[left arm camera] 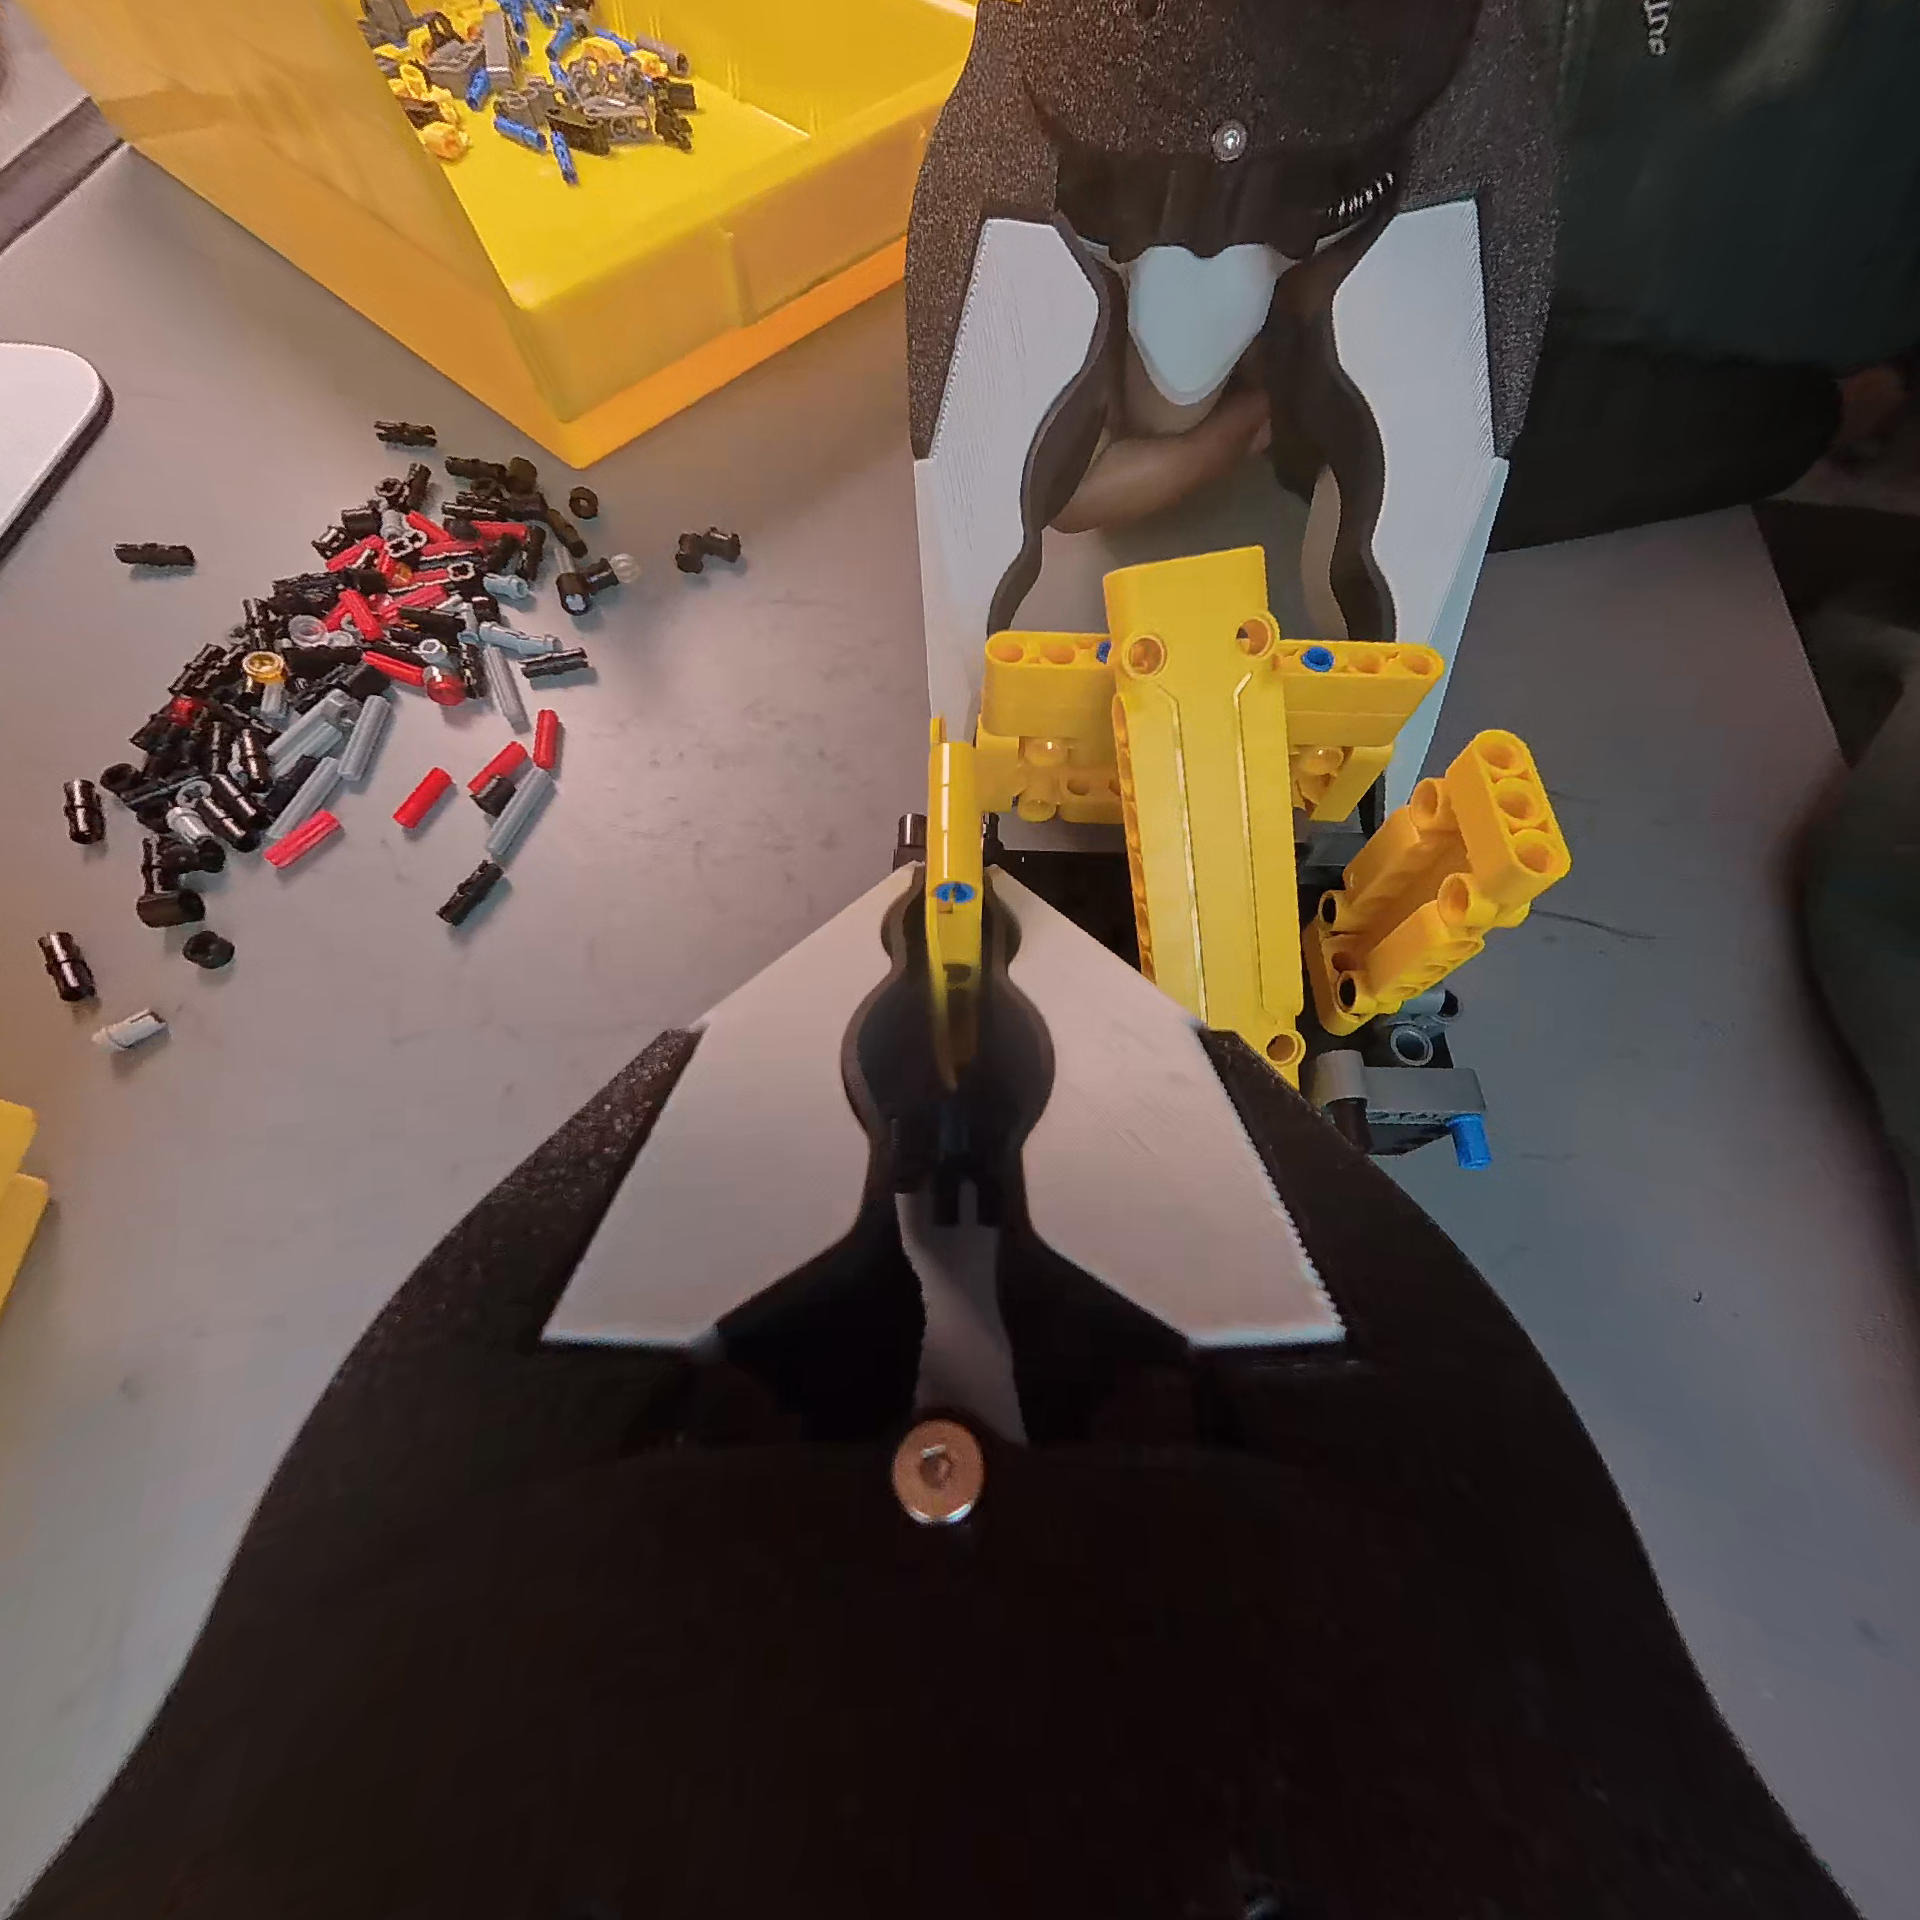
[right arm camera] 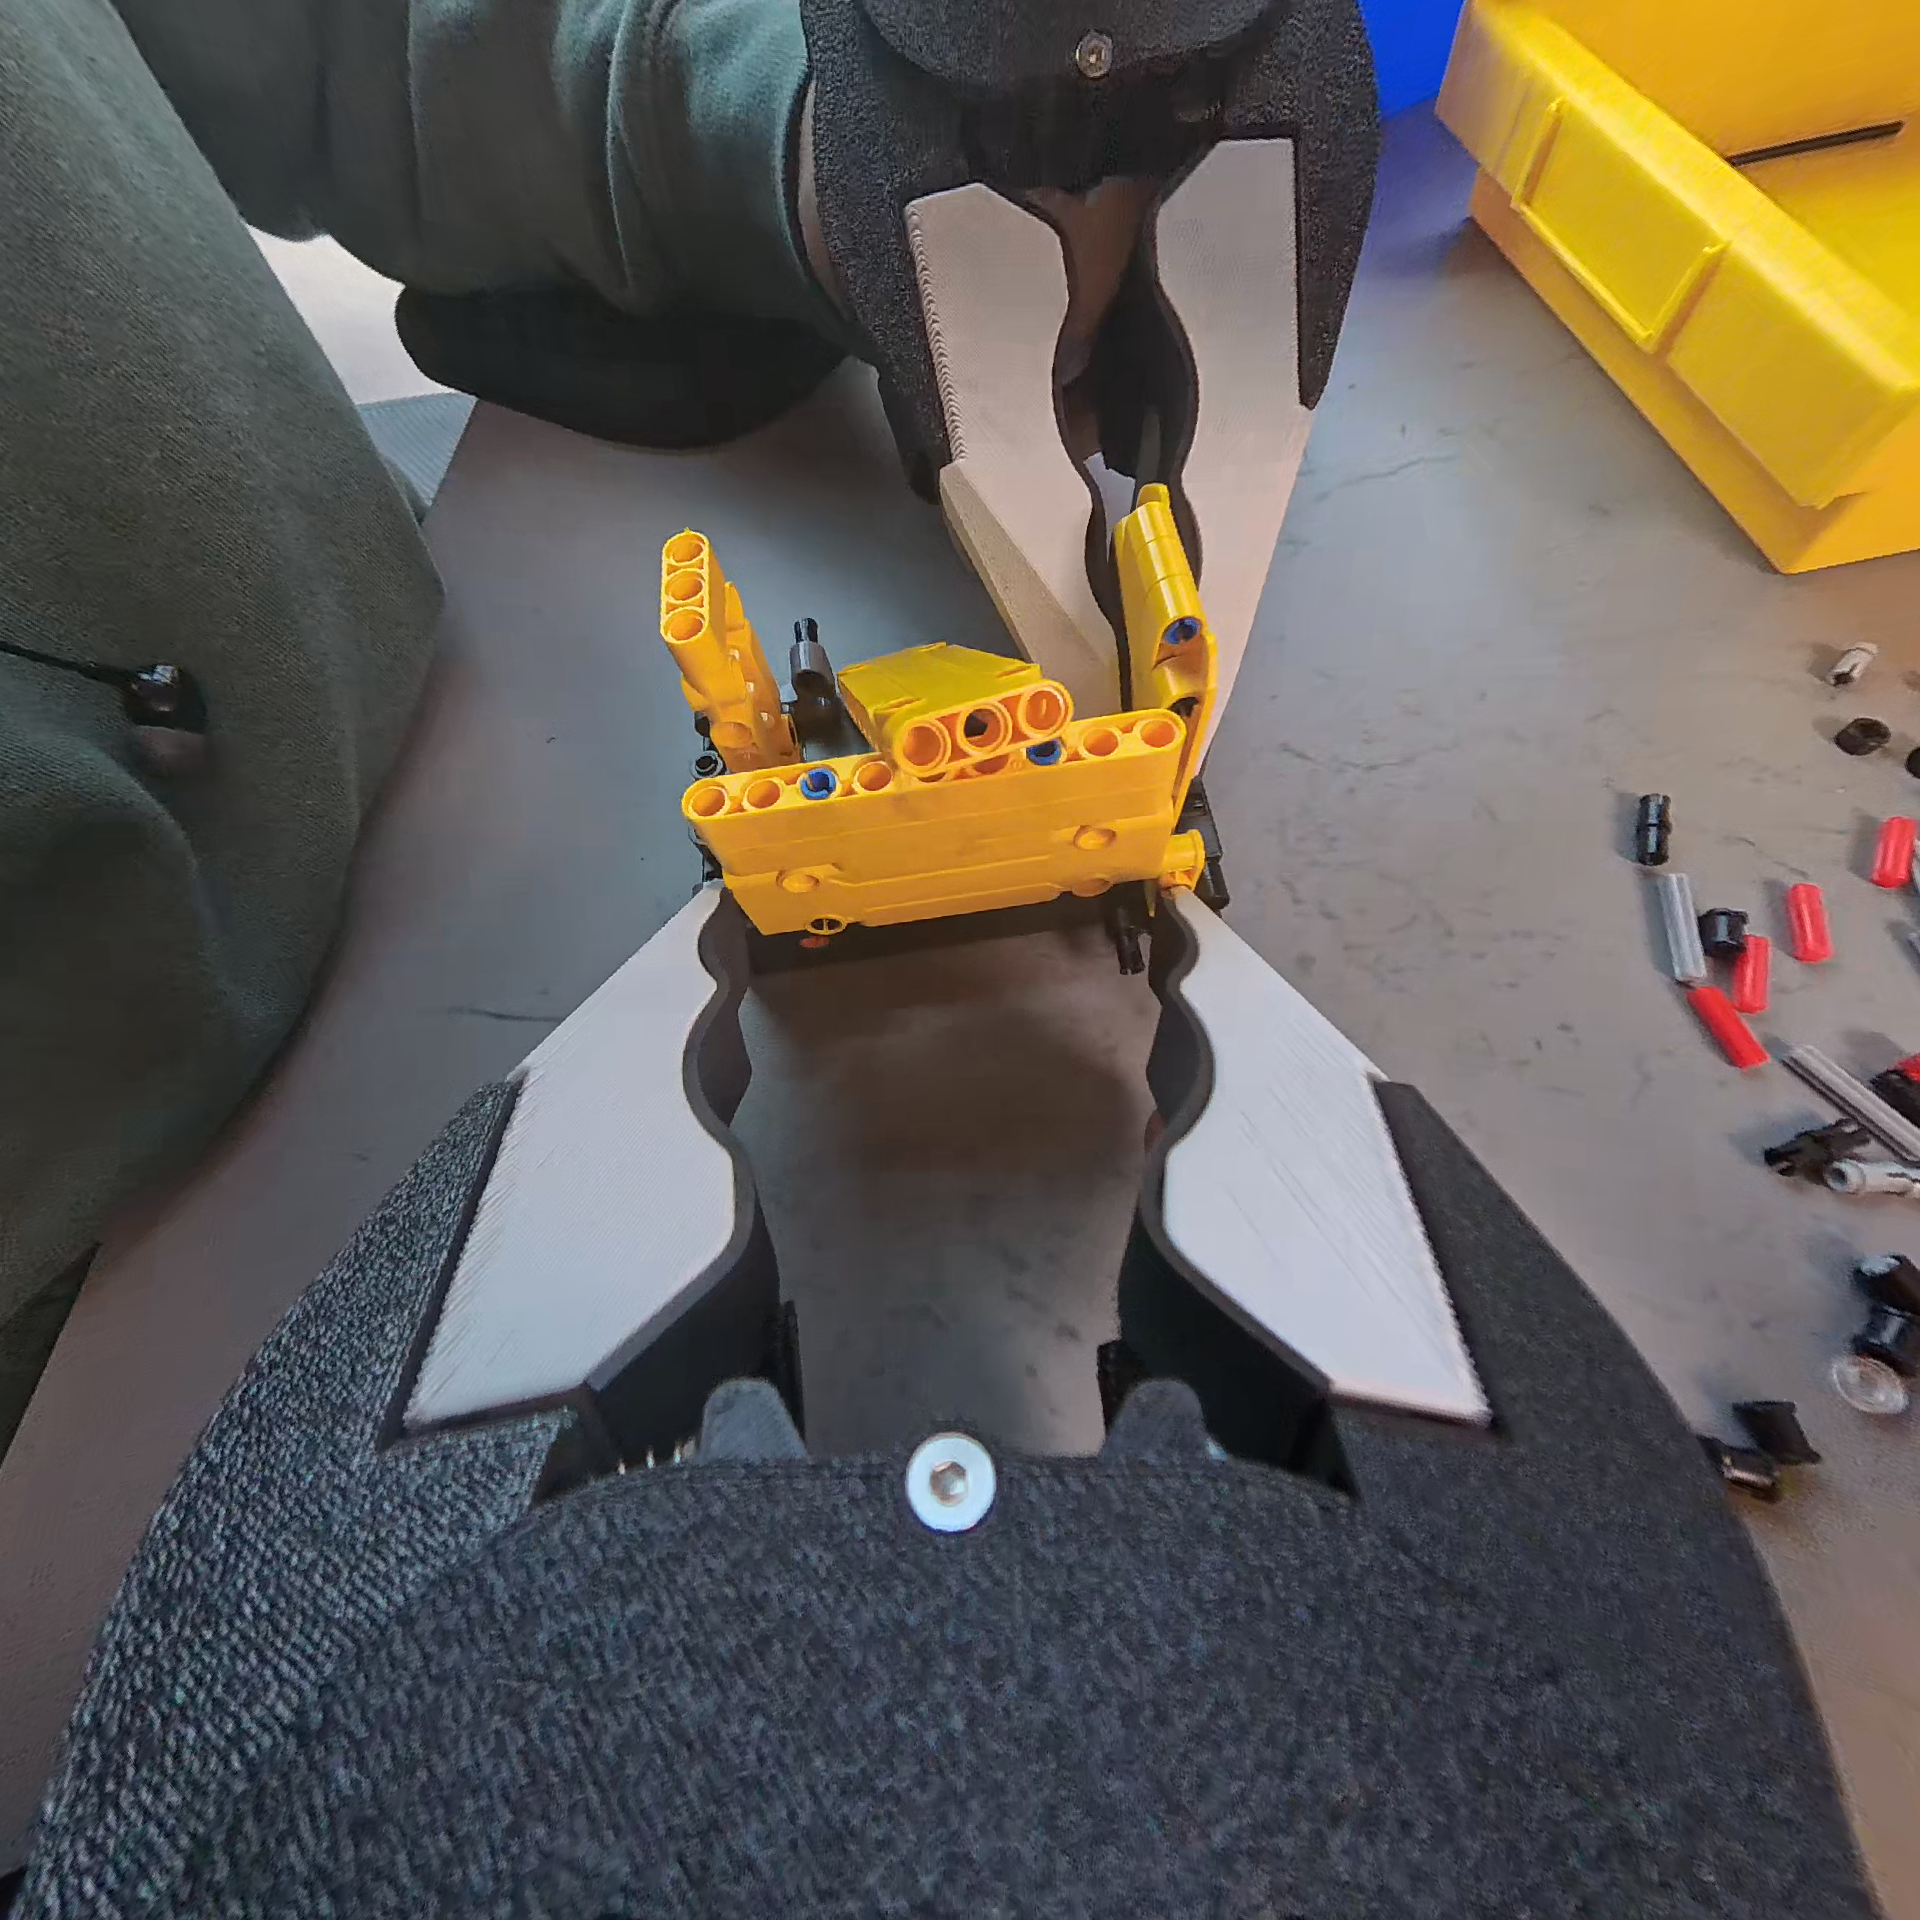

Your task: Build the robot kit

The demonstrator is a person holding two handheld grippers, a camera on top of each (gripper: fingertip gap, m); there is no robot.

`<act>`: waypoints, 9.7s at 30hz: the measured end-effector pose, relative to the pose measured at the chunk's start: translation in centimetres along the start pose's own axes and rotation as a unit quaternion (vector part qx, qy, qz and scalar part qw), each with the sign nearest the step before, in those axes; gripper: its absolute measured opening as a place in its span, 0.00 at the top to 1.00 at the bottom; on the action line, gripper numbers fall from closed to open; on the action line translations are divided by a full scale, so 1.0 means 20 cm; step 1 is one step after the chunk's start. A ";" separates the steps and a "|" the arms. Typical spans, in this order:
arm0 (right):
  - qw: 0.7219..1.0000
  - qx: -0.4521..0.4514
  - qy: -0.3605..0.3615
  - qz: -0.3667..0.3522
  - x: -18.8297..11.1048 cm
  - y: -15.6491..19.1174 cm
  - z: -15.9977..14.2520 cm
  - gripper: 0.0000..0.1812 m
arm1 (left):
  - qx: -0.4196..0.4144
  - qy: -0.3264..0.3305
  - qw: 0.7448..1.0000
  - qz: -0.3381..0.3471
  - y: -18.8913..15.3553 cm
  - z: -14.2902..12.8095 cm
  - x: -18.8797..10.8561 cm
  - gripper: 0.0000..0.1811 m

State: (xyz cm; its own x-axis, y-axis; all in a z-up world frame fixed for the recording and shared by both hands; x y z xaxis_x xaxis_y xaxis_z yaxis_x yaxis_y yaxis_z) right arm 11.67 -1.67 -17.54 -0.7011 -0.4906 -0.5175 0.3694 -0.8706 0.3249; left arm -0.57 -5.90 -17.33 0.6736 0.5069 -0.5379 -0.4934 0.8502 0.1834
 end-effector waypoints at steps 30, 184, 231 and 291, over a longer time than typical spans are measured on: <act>1.000 0.017 0.011 0.024 0.03 -0.02 0.01 0.63 | -0.092 0.010 0.996 -0.006 0.04 -0.02 0.02 0.96; 0.939 0.136 -0.230 -0.217 -0.27 -0.23 0.19 0.85 | -0.099 0.018 0.931 0.350 0.01 0.00 -1.30 0.98; 0.898 0.081 -0.329 -0.282 -0.35 -0.27 0.20 0.71 | -0.087 -0.195 0.933 0.288 0.17 0.00 -0.48 0.89; 0.876 0.078 -0.358 -0.315 -0.40 -0.31 0.18 0.85 | -0.116 -0.168 0.910 0.361 0.22 -0.07 -0.52 0.75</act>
State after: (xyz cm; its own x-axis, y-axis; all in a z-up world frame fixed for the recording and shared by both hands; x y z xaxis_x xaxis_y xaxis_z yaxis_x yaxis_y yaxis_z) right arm 12.78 7.82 -12.52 -0.9588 0.2830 -0.0232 -0.2776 -0.9170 0.2865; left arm -10.61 -7.56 -12.11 0.2377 0.9696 -0.0575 -0.9510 0.2443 0.1894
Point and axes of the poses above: each gripper's, where its closed fingertips meet, x out along the fingers, z out of its top, y = z × x across the jaws, the point moved 7 cm from there along -x, back along the fingers, and after that the axes turned 15 degrees about x, right-handed, at the moved point
